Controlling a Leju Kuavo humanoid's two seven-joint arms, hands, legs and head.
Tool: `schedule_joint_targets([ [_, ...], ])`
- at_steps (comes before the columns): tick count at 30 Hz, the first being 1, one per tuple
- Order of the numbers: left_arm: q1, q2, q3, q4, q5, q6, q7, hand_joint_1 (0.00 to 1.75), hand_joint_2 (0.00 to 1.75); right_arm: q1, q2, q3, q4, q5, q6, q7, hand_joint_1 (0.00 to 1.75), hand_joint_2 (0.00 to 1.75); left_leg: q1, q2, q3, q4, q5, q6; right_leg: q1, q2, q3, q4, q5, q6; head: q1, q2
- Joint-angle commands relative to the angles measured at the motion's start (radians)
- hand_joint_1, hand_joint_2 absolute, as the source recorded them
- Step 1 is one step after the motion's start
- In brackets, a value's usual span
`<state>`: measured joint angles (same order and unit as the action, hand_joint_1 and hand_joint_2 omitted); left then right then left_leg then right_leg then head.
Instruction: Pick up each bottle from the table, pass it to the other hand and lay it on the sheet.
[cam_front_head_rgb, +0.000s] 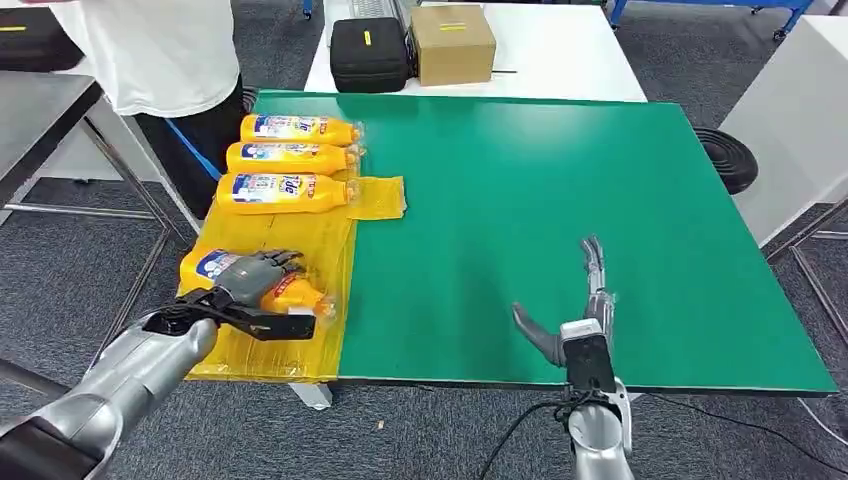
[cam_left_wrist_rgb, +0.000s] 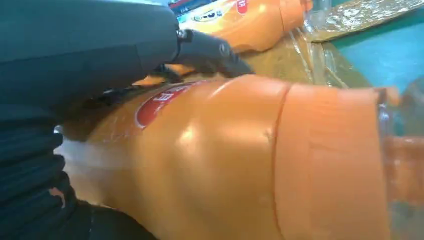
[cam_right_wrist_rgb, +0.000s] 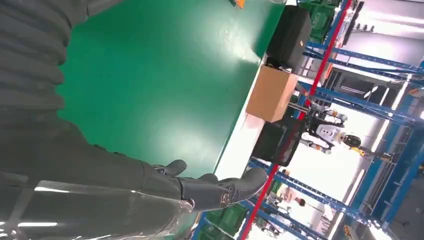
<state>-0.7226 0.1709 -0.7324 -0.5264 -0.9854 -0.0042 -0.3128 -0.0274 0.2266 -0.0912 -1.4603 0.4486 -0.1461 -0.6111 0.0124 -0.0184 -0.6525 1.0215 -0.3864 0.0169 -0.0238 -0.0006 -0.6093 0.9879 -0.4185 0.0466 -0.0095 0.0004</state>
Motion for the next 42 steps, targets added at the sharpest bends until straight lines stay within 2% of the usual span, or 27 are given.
schedule_joint_targets([
  [1,-0.022,0.005,-0.082,0.083,0.002,-0.067,-0.018,0.00,1.75,-0.042,-0.010,0.003,0.087,-0.004,-0.005,0.002,0.00,1.75,0.000,0.004,0.003,-0.001,-0.001,0.000,0.001,0.003,0.002,-0.002,0.000,-0.002,0.000,0.000],
  [13,-0.025,0.020,-0.115,0.074,0.010,-0.103,-0.022,0.00,1.75,-0.028,-0.005,-0.009,0.067,-0.007,-0.013,0.004,0.00,1.75,0.000,0.005,0.005,-0.002,-0.002,-0.001,0.001,0.003,0.004,-0.002,0.000,-0.003,0.000,0.000],
  [19,-0.053,0.047,-0.175,0.063,0.004,-0.207,-0.053,0.00,1.75,-0.032,-0.006,-0.015,0.079,-0.009,-0.013,0.003,0.00,1.75,0.001,0.005,0.005,-0.002,-0.002,-0.001,0.001,0.003,0.004,-0.002,0.000,-0.003,0.000,0.000],
  [24,-0.057,0.054,-0.191,0.059,0.009,-0.227,-0.059,0.00,1.75,-0.039,-0.008,-0.015,0.085,-0.011,-0.014,0.003,0.00,1.75,0.000,0.007,0.006,-0.002,-0.003,-0.002,0.001,0.005,0.004,-0.003,0.000,-0.003,0.000,0.000],
  [42,-0.053,0.082,-0.200,0.030,0.047,-0.224,-0.067,0.00,1.75,-0.039,-0.011,-0.014,0.091,-0.015,-0.017,0.000,0.00,1.75,0.000,0.007,0.005,-0.002,-0.003,-0.002,0.001,0.005,0.003,-0.002,0.000,-0.003,0.000,0.000],
])
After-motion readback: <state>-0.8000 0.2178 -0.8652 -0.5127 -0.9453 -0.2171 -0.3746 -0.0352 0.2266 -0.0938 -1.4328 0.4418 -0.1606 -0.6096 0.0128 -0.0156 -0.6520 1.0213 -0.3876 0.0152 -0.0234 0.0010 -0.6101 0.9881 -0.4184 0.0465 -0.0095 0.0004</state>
